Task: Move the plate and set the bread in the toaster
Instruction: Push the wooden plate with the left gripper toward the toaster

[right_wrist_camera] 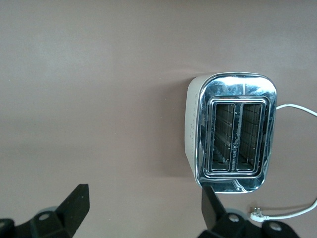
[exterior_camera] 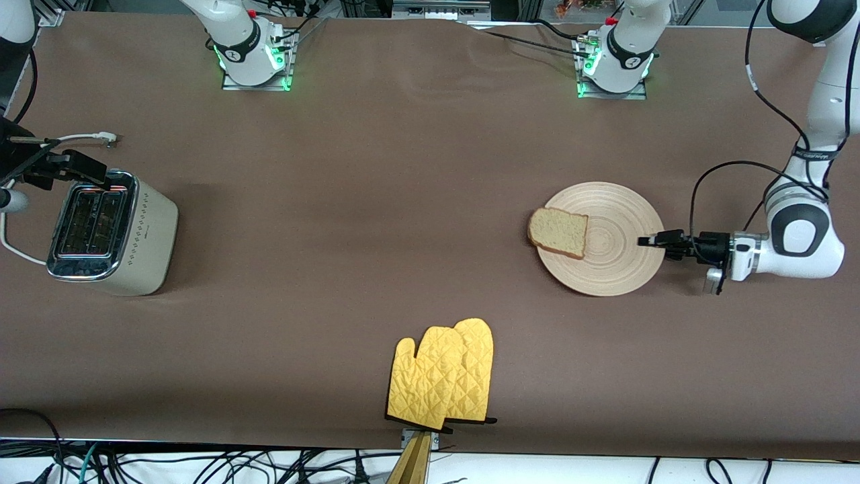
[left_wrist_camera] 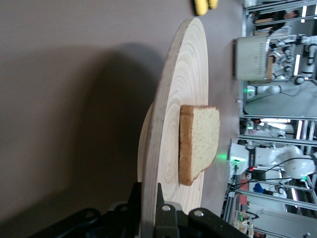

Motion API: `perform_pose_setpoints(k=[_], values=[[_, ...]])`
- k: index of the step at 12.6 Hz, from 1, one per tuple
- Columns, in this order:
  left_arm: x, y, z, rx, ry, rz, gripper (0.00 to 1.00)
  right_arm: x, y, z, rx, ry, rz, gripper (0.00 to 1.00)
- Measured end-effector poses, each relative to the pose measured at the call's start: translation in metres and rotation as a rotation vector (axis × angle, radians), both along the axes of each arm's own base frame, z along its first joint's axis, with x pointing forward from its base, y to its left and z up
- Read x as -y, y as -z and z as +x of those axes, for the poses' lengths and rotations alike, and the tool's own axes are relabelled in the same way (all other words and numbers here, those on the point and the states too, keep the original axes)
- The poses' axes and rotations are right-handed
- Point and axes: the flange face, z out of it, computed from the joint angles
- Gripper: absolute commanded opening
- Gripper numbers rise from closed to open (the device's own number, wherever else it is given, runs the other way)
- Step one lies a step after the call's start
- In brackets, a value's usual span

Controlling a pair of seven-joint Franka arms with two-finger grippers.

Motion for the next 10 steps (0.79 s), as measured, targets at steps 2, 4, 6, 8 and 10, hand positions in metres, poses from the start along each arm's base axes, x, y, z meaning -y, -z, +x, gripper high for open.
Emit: perform_pose_setpoints(k=[2,4,6,8,10], values=[[0.046,-0.007,0.012,0.002,0.002,-0.068,0.0,0.0,0.0,0.0,0.0,0.001,0.0,1.0],[0.084,-0.01,0.017,-0.024,-0.002,-0.138,0.0,0.0,0.0,0.0,0.0,0.001,0.0,1.0],[0.125,-0.012,0.02,-0.074,-0.022,-0.209,0.0,0.0,0.0,0.0,0.0,0.0,0.0,1.0],[0.177,-0.009,0.021,-0.115,-0.047,-0.281,0.0,0.0,0.0,0.0,0.0,0.0,0.0,1.0],[0.231,0.001,0.02,-0.137,-0.062,-0.285,0.0,0.0,0.0,0.0,0.0,0.001,0.0,1.0]])
